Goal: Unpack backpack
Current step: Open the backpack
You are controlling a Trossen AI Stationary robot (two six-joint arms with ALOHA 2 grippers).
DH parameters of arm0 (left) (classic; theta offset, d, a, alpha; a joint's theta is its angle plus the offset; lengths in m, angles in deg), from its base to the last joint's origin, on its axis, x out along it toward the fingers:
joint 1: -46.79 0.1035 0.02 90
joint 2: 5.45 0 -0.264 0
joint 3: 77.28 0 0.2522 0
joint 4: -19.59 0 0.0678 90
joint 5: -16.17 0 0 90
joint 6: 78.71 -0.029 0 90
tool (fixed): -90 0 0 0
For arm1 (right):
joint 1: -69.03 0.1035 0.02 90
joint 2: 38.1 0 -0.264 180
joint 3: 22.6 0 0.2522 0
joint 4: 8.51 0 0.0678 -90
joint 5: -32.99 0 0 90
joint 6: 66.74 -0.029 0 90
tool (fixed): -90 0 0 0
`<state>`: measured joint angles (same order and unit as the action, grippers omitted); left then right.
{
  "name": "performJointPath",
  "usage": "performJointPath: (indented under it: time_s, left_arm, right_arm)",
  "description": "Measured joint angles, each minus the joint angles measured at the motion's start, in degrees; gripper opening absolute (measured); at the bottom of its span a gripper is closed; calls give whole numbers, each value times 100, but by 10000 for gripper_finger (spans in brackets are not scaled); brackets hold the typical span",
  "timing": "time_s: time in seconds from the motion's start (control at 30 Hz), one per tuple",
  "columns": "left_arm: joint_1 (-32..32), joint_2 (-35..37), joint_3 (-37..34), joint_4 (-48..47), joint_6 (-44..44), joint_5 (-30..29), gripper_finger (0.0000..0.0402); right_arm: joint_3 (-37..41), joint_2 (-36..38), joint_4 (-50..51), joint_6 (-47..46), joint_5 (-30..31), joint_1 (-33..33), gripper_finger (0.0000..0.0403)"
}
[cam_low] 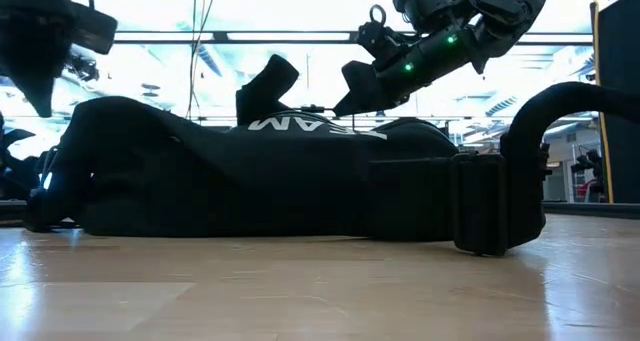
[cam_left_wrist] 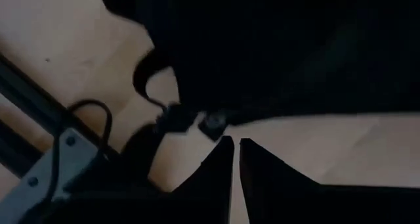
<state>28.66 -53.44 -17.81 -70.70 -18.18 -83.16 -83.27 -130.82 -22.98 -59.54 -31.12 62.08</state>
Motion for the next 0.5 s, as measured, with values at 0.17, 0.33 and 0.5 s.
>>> performJointPath:
  time_s: [0.17, 0.33, 0.5]
  left_arm:
    - [-157, -64, -391, 230, 279, 39, 44]
    - [-351, -359, -491, 507, 606, -91, 107]
    - [-448, -747, -531, 639, 871, -31, 167]
  right_arm:
    - [0, 0, -23, 45, 0, -6, 50]
    - [0, 0, -35, 50, 0, -6, 46]
    - [0, 0, -39, 50, 0, -6, 49]
